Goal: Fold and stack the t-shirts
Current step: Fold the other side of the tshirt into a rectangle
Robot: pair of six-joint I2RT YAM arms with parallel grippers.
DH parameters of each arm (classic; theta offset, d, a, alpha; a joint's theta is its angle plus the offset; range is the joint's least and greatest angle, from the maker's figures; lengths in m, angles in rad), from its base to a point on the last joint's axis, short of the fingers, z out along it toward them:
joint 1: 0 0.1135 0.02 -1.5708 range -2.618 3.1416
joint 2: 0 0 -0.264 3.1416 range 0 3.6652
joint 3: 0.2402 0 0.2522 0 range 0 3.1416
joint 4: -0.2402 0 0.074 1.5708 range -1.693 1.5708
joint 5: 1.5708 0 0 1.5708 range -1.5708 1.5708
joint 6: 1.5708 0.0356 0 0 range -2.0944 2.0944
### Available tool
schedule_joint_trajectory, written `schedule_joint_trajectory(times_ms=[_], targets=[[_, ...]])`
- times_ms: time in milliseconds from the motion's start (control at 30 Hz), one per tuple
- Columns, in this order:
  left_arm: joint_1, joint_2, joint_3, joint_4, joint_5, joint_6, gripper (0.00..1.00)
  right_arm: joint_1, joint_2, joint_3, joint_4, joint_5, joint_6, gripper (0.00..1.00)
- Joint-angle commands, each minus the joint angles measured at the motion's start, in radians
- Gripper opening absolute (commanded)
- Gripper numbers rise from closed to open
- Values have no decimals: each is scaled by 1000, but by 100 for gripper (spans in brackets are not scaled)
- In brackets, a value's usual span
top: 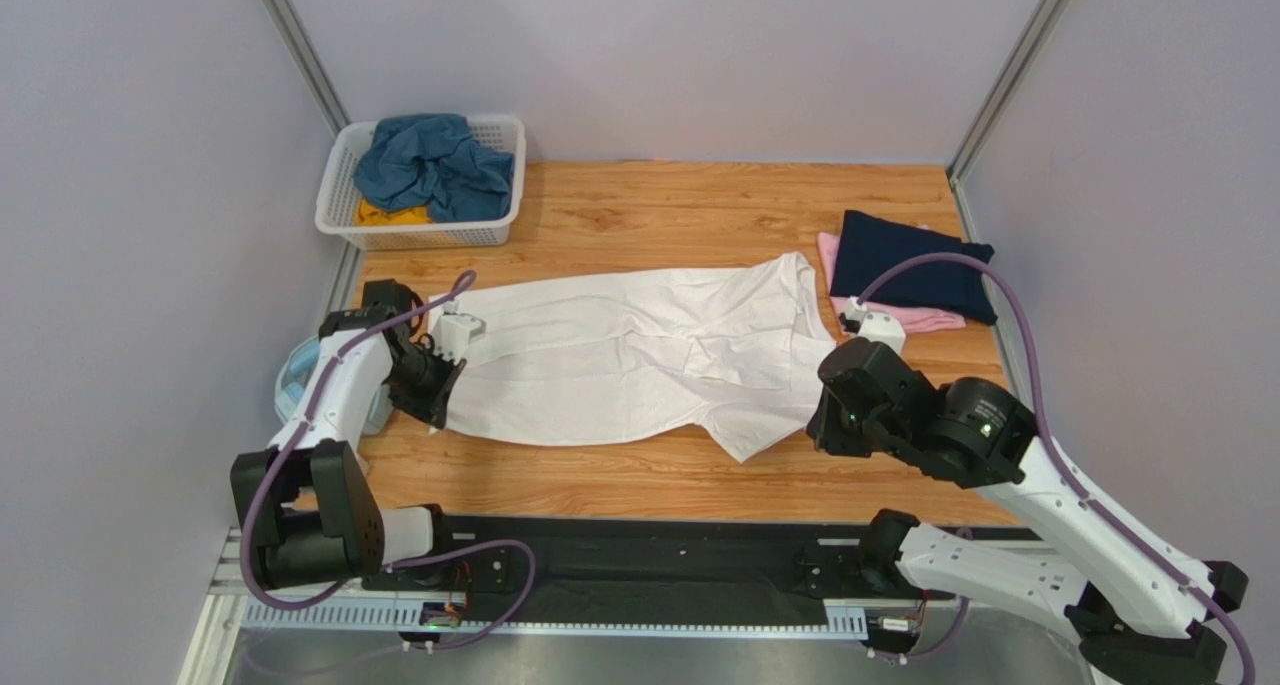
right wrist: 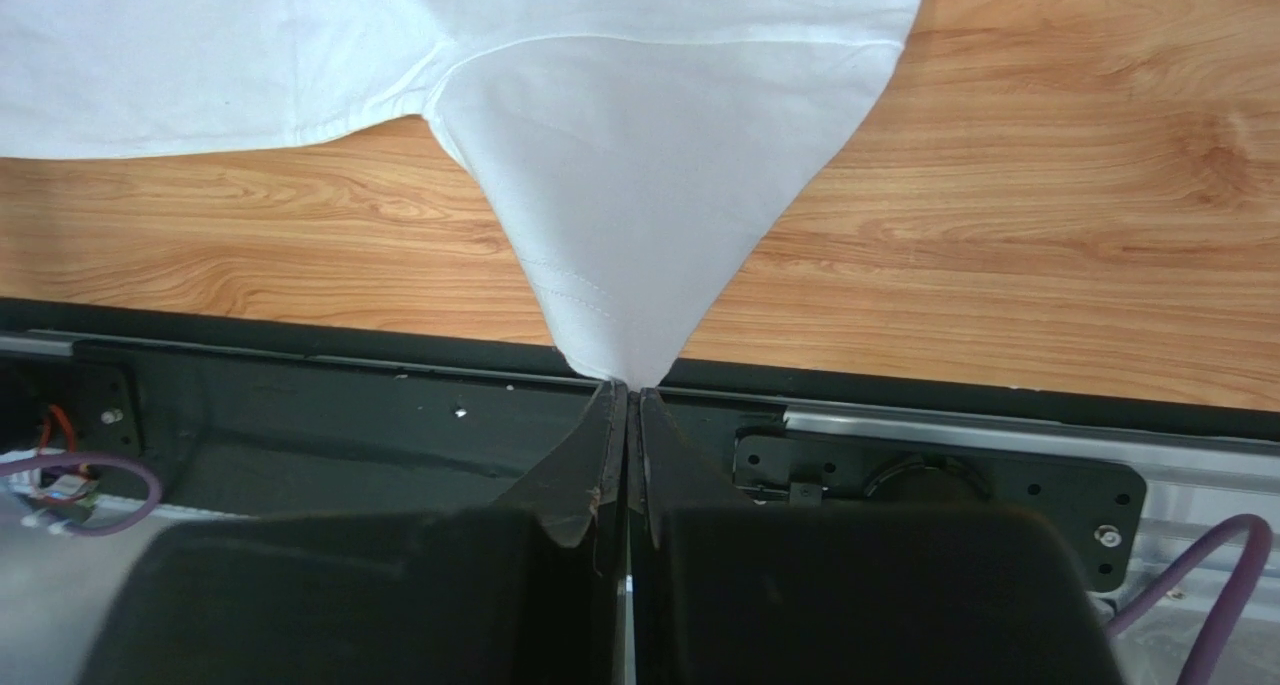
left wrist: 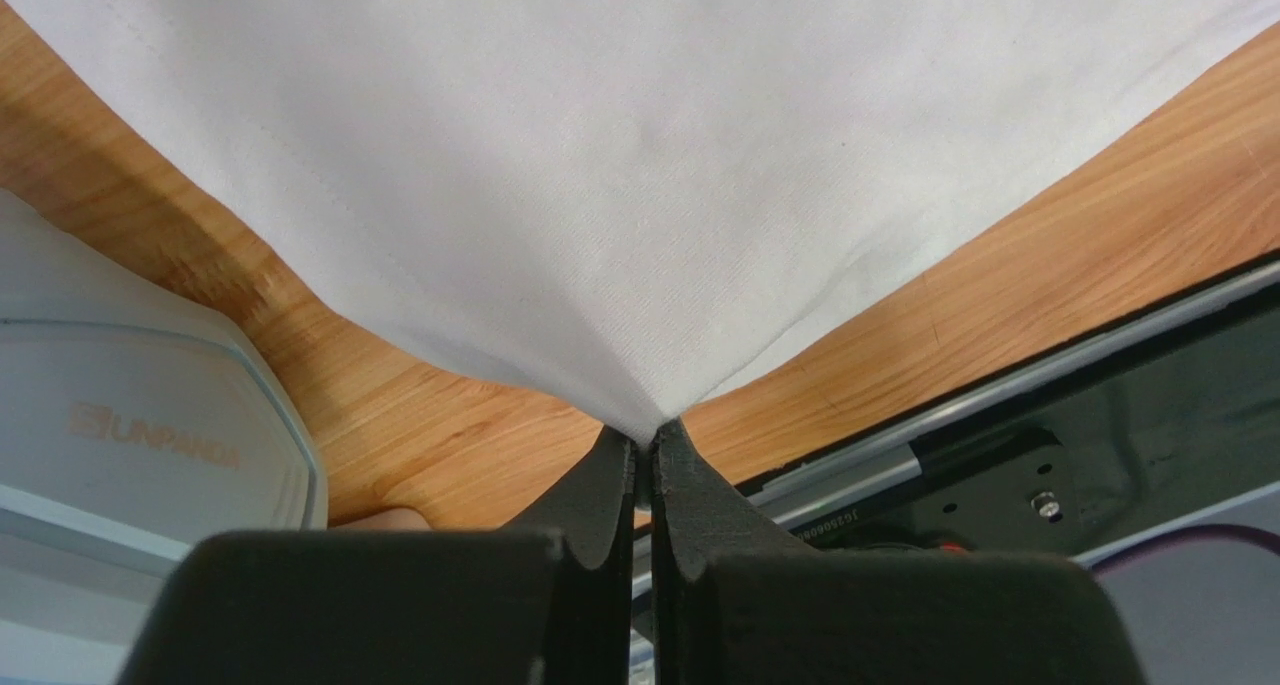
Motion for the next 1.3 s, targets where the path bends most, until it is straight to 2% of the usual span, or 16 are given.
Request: schedule_joint_trajectory(times_ms=[0,100,200,500,600,933,1133,1267], targets=[[2,-44,-5,-52,27,50,0,0,-65,8,-317,-76,54,0],[14,-62,-16,-47,27,65,0,0,-95,4,-316,-104,70,0],[25,-61,-11,-32,30,73,0,0,-78,37,-316,-69,67,0],[40,117,186,1,27,61,0,-13,48,80,-215,97,-22,0],[45,171,240,7,19,61,0,-59,71,82,-178,132,-53,0],[48,295,323,31,12,53,0,-412,149,43,106,46,-312,0],[48,340,354,37,6,50,0,-510,244,82,229,-43,-392,0],[48,358,369,40,6,48,0,-518,319,158,275,-67,-413,0]])
